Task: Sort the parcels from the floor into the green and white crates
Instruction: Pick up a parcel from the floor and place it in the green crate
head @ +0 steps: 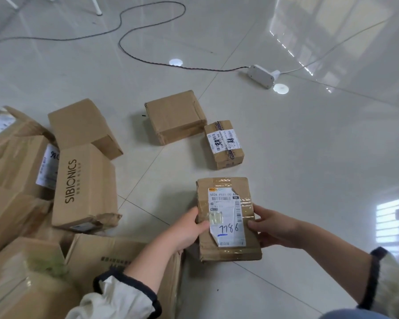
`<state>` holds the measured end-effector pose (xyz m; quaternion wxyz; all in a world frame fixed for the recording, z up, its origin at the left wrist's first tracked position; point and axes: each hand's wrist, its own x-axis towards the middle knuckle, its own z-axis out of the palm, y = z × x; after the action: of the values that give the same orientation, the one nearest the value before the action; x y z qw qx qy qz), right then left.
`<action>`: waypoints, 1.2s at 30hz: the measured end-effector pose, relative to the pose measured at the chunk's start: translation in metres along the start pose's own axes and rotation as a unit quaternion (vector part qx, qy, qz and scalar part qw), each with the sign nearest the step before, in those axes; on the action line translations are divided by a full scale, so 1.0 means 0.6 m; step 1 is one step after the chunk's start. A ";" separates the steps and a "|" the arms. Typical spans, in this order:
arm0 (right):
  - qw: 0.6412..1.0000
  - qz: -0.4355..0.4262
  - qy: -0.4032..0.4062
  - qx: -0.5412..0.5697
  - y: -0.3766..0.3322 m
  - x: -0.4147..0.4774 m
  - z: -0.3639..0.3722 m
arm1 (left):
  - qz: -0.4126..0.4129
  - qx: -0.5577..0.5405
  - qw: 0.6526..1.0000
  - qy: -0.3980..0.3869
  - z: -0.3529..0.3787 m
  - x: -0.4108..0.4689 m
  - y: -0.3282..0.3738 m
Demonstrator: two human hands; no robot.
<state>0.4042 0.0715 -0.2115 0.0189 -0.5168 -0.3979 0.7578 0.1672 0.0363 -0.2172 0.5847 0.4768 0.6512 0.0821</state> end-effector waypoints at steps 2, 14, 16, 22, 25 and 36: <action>1.000 -0.011 0.013 -0.007 -0.005 -0.006 -0.001 | 0.004 -0.016 1.000 -0.006 -0.008 -0.007 0.003; 0.983 -0.146 0.106 0.029 -0.262 -0.226 0.082 | 0.091 -0.126 0.984 0.086 -0.185 -0.252 0.250; 0.977 -0.181 0.114 0.015 -0.343 -0.298 0.098 | 0.104 -0.132 0.979 0.117 -0.224 -0.322 0.322; 0.950 -0.257 0.178 -0.020 -0.578 -0.598 0.149 | 0.160 -0.091 0.972 0.148 -0.322 -0.578 0.570; 0.940 -0.285 0.186 -0.007 -0.677 -0.774 0.186 | 0.173 -0.096 0.968 0.154 -0.362 -0.732 0.697; 0.921 -0.294 0.247 0.064 -0.767 -1.113 0.284 | 0.191 -0.149 0.955 0.171 -0.339 -1.056 0.871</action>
<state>0.4027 -0.0079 0.6134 0.3711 -0.5455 -0.4654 0.5900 0.1830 -0.0480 0.6244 0.5025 0.4792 0.6182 0.3684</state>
